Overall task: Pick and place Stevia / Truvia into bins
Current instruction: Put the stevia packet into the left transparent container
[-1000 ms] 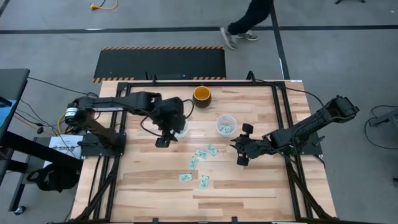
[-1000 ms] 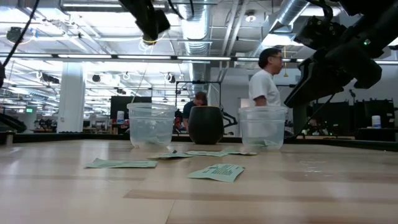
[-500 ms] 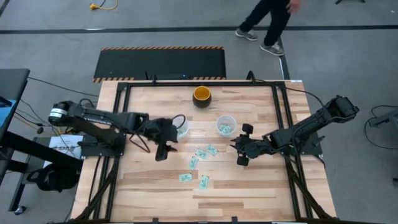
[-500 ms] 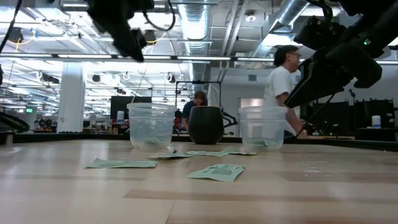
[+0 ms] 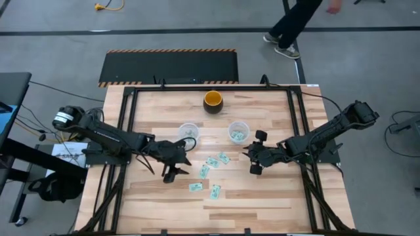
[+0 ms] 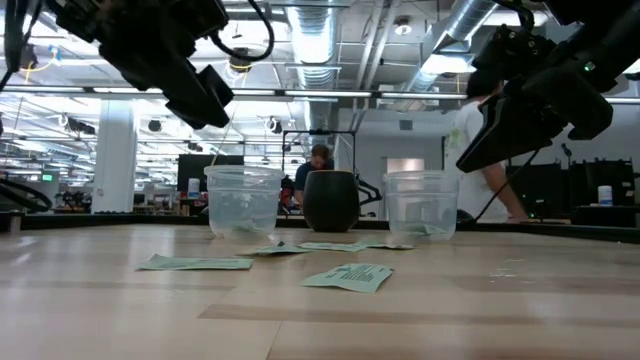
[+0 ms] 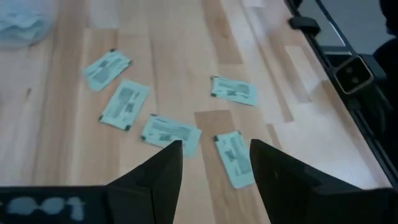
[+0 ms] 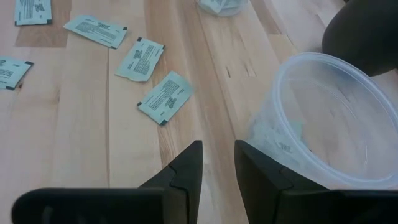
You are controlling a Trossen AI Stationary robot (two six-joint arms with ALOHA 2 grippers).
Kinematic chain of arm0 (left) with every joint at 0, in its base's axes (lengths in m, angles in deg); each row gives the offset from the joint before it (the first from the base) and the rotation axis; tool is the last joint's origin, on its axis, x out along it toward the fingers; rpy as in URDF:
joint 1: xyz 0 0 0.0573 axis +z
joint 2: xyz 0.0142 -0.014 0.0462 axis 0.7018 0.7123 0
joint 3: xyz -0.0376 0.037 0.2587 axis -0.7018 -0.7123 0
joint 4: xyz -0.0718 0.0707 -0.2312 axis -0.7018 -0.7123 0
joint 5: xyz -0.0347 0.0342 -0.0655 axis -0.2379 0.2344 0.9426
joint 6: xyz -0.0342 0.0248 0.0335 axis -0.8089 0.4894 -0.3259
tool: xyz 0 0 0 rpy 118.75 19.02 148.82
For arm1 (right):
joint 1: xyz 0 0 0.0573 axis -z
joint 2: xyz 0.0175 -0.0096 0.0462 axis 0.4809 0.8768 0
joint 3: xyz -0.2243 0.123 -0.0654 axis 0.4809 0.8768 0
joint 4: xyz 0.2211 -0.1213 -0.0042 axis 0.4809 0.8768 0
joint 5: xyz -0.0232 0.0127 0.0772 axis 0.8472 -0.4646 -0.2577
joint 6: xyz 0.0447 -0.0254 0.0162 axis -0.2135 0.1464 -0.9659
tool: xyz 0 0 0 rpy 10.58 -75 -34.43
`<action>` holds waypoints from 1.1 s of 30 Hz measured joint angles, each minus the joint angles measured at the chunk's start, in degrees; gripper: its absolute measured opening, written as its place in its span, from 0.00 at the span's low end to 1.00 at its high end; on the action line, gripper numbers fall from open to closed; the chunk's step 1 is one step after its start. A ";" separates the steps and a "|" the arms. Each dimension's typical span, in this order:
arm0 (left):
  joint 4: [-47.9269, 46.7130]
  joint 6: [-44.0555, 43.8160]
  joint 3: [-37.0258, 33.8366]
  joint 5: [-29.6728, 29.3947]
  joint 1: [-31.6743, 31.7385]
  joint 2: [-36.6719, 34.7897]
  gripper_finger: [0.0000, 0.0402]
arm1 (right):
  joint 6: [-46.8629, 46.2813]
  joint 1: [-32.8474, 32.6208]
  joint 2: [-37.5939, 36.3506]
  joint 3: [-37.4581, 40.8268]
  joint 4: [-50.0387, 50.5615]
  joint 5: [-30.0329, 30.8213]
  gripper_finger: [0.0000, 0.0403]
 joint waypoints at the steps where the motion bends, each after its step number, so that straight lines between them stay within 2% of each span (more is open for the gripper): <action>1: 0.30 0.47 0.00 -0.04 -0.59 0.04 0.44 | 0.00 0.00 0.00 0.00 -0.02 0.00 0.22; 7: 2.96 0.88 0.07 -2.38 -3.05 1.37 0.44 | -0.36 -0.02 0.00 0.00 -0.34 -0.04 0.22; 13: 0.58 -0.31 0.11 -5.47 -4.55 5.18 0.44 | -0.40 -0.02 0.00 0.00 -0.64 -0.04 0.22; 19: 1.88 0.69 0.07 -5.70 -5.92 11.82 0.44 | -0.39 -0.06 0.00 0.00 -0.55 -0.05 0.22; 24: 1.80 -2.13 0.17 -6.56 -5.83 15.83 0.44 | -0.31 -0.07 0.00 0.02 -0.39 -0.04 0.22; 33: 1.98 -3.60 0.19 -6.79 -6.00 19.38 0.44 | -0.35 -0.07 0.00 0.02 0.31 -0.04 0.22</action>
